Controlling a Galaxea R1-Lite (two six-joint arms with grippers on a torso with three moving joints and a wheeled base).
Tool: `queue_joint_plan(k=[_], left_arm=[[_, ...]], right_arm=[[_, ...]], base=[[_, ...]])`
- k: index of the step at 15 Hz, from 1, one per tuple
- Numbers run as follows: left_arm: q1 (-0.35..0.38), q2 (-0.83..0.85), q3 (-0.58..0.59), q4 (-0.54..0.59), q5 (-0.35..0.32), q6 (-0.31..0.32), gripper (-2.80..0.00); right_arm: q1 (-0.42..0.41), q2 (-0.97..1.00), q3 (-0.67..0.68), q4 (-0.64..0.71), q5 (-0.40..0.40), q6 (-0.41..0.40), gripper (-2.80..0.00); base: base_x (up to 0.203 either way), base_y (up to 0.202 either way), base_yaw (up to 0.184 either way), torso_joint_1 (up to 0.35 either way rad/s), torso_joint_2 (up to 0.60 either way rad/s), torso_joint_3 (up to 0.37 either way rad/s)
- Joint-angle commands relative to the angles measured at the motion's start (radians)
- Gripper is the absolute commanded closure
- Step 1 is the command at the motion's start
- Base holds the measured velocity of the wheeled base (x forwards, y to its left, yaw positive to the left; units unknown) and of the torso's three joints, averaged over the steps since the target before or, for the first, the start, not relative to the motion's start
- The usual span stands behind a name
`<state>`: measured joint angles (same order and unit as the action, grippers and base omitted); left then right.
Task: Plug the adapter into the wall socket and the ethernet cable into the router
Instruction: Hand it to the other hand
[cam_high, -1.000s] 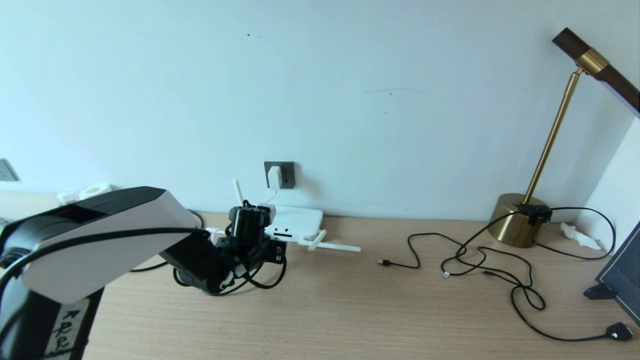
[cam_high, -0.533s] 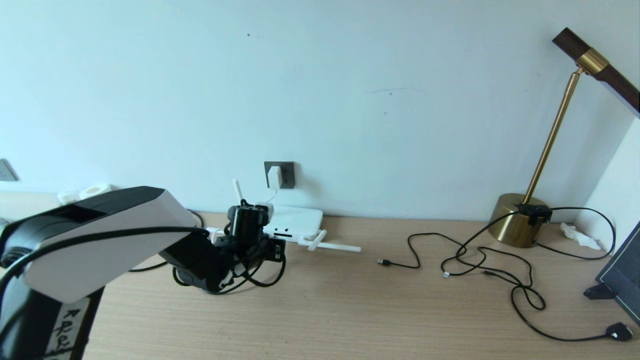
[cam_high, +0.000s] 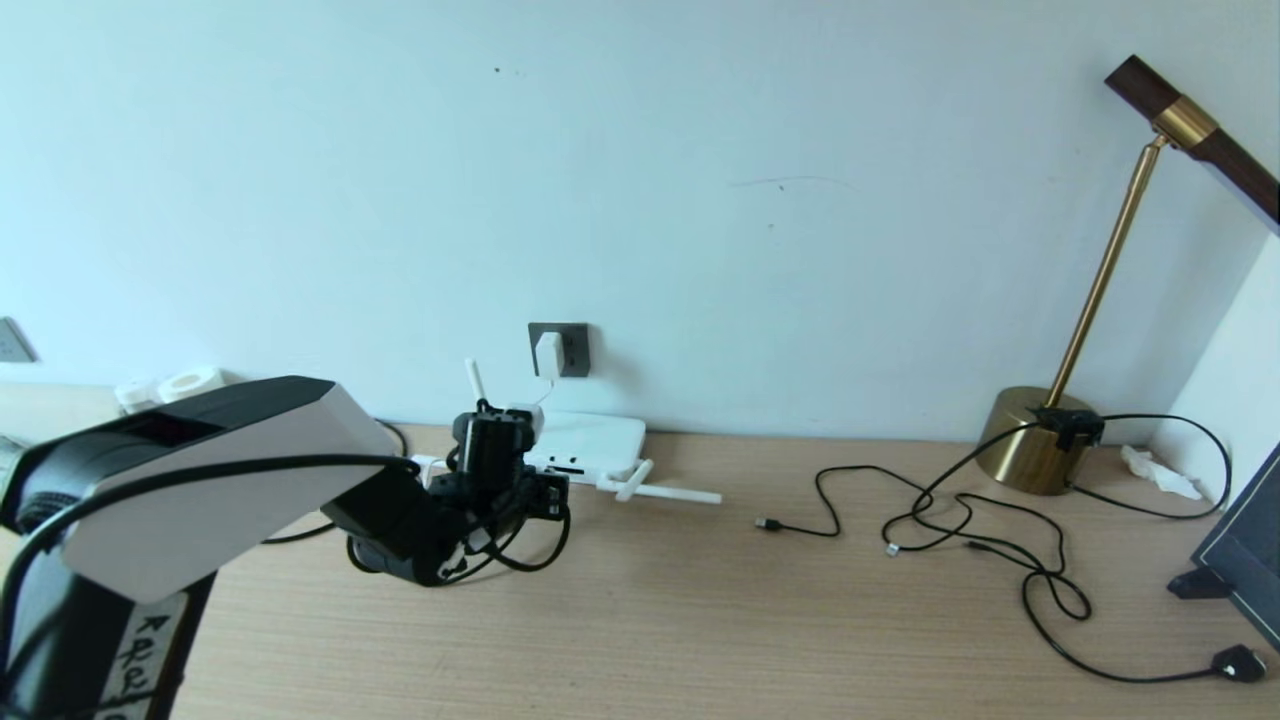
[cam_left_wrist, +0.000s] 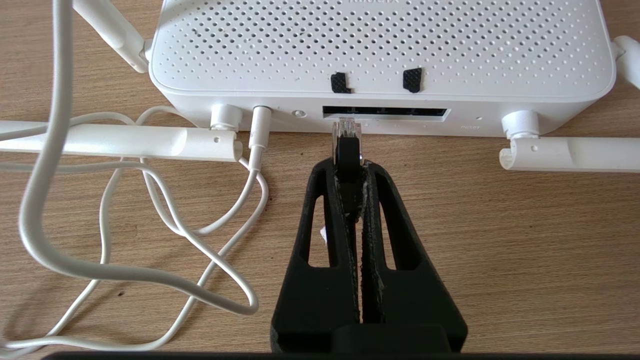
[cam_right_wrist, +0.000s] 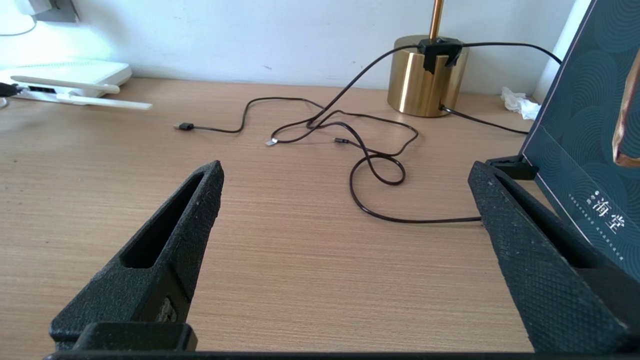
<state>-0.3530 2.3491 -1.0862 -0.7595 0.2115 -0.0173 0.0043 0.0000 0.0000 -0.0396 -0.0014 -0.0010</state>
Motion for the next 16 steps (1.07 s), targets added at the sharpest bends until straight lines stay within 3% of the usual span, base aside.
queue_joint_plan(k=[1, 16], left_arm=[[0.0, 0.004, 0.003, -0.003, 0.002, 0.0, 0.0], [0.002, 0.038, -0.029, -0.003, 0.002, 0.002, 0.0]], right_arm=[[0.0, 0.002, 0.012, -0.001, 0.0, -0.001, -2.8], [0.0, 0.002, 0.012, 0.0, 0.0, -0.001, -2.8]], base=[[0.0, 0.0, 0.0, 0.0, 0.0, 0.0], [0.0, 0.0, 0.0, 0.0, 0.0, 0.0]])
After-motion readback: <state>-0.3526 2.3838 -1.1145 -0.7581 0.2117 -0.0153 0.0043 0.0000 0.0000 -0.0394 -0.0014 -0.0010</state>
